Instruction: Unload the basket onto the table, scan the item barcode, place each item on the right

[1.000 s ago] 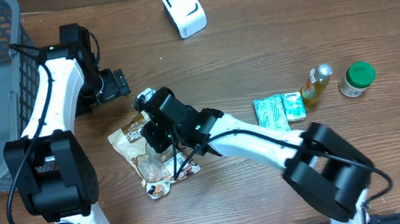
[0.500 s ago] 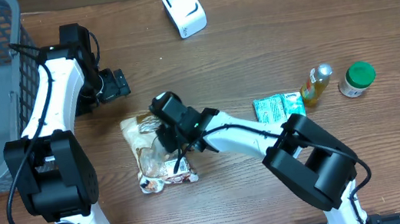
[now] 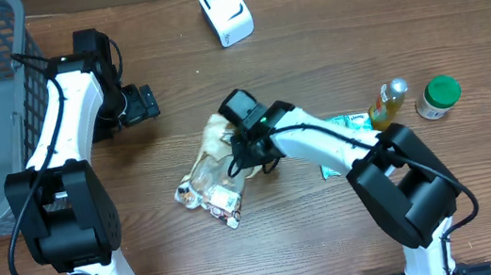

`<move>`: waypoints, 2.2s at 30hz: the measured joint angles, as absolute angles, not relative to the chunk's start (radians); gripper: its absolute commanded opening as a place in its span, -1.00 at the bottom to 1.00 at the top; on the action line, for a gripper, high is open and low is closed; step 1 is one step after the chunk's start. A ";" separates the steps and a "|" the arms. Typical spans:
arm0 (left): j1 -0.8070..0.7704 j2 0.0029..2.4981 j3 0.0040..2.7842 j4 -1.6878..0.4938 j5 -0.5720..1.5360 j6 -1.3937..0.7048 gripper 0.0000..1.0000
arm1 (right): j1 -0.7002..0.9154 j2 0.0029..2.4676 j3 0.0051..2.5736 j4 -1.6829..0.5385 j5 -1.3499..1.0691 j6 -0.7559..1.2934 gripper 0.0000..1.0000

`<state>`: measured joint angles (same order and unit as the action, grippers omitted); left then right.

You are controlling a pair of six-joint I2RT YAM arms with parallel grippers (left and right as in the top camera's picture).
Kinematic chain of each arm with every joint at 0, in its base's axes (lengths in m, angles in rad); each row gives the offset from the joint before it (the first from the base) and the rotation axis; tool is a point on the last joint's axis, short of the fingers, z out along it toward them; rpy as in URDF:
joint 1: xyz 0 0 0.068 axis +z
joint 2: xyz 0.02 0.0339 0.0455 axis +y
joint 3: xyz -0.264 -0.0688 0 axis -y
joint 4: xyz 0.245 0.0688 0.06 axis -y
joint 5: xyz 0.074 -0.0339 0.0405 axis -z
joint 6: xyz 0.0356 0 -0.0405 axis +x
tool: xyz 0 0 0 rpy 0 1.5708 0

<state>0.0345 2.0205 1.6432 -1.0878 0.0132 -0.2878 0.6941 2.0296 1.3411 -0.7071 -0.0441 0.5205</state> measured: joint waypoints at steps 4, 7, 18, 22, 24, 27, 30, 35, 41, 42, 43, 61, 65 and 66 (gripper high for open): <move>0.035 2.020 1.643 -1.088 0.014 -0.288 0.99 | 0.680 2.024 1.341 -0.767 -0.042 0.582 -0.74; 0.035 2.020 1.643 -1.088 0.013 -0.288 0.99 | 0.682 2.019 1.341 -0.824 -0.045 0.603 -0.73; 0.035 2.020 1.643 -1.088 0.014 -0.288 1.00 | 0.682 2.016 1.357 -0.964 -0.071 0.611 -0.57; 0.035 2.020 1.643 -1.088 0.013 -0.288 0.99 | 0.682 2.014 1.396 -0.993 -0.081 0.591 -0.36; 0.035 2.020 1.643 -1.088 0.013 -0.288 0.99 | 0.682 2.008 1.420 -0.988 -0.083 0.585 -0.09; 0.035 2.020 1.643 -1.088 0.014 -0.288 0.99 | 0.682 1.991 1.433 -0.979 -0.083 0.581 0.40; 0.035 2.020 1.643 -1.088 0.013 -0.288 0.99 | 0.681 1.986 1.435 -0.979 -0.088 0.571 0.44; 0.035 2.020 1.643 -1.088 0.013 -0.288 0.99 | 0.682 1.986 1.435 -0.969 -0.089 0.572 0.50; 0.035 2.020 1.643 -1.088 0.014 -0.288 0.99 | 0.682 1.986 1.435 -0.969 -0.086 0.572 0.52; 0.035 2.020 1.643 -1.088 0.014 -0.288 0.99 | 0.681 1.986 1.435 -0.971 -0.082 0.572 0.52; 0.035 2.020 1.643 -1.088 0.013 -0.288 0.99 | 0.682 1.986 1.435 -0.971 -0.081 0.572 0.52; 0.035 2.020 1.643 -1.088 0.013 -0.288 0.99 | 0.681 1.986 1.435 -0.978 -0.074 0.572 0.53; 0.035 2.020 1.643 -1.088 0.014 -0.288 0.99 | 0.681 1.986 1.435 -0.978 -0.074 0.572 0.53; 0.035 2.020 1.643 -1.088 0.013 -0.288 0.99 | 0.681 1.986 1.435 -0.978 -0.074 0.572 0.53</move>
